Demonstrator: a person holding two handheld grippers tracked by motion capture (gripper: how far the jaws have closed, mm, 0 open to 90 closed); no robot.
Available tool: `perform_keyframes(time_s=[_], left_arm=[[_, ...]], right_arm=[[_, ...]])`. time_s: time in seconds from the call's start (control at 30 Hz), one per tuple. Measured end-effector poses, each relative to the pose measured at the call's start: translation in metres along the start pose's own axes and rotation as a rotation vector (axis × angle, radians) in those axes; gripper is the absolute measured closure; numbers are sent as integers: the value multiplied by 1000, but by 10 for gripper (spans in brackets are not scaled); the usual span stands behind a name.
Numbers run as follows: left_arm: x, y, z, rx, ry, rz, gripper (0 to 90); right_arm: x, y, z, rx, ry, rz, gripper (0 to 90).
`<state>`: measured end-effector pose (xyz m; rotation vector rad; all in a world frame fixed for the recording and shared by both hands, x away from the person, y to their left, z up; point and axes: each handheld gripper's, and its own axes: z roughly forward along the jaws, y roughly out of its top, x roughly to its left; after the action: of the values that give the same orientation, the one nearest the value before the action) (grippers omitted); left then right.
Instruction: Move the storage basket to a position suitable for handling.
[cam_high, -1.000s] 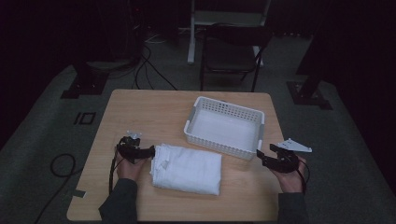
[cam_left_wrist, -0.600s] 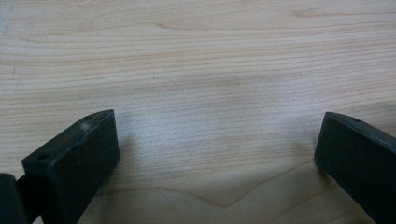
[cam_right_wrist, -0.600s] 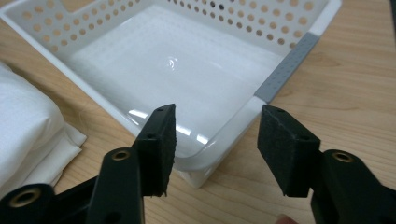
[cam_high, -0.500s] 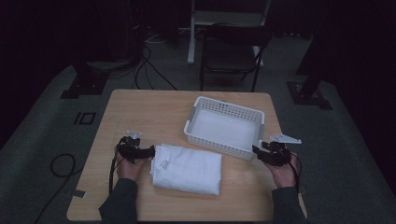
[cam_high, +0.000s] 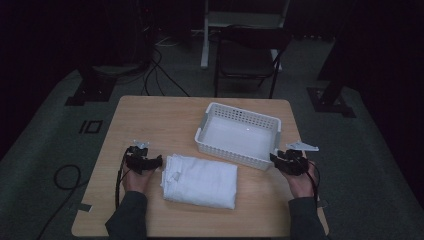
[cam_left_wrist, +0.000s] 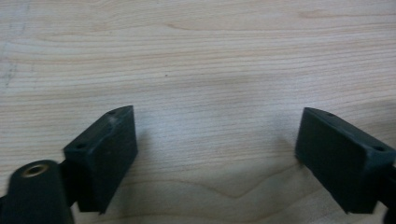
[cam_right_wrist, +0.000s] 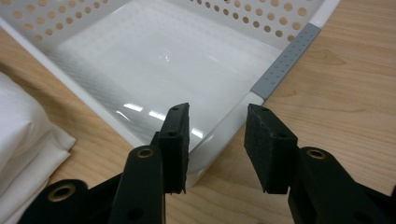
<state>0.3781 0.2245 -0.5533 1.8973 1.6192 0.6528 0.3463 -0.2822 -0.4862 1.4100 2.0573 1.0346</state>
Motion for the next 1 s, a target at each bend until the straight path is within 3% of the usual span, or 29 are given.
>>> perform_keyframes(time_s=[0.23,0.27,0.33,0.37,0.43,0.53,0.67,0.77,0.93,1.0], left_arm=[[1,0,-1,-2,4,-6,164],[1,1,-3,0,7,-10,230],[1,1,-4,8,9,-11,250],[1,2,-6,17,11,-16,337],[0,3,-8,29,8,-17,372],[-1,4,-11,19,-18,-20,392],[-3,7,-20,-30,-56,-30,389],[-4,12,-29,-74,-112,-43,390],[-11,19,-37,-103,-157,-19,388],[-16,22,-42,-125,-194,-19,387]], right_arm=[[3,5,5,7,-35,-16,621],[3,6,7,6,-40,-14,628],[3,6,7,5,-40,-15,631],[4,8,9,5,-42,-16,633],[4,9,10,4,-41,-16,634],[5,10,12,2,-40,-18,638],[6,11,15,-4,-35,-17,645],[7,13,17,-5,-35,-18,655],[9,14,20,-21,-34,-22,674],[11,16,22,-23,-29,-21,681]])
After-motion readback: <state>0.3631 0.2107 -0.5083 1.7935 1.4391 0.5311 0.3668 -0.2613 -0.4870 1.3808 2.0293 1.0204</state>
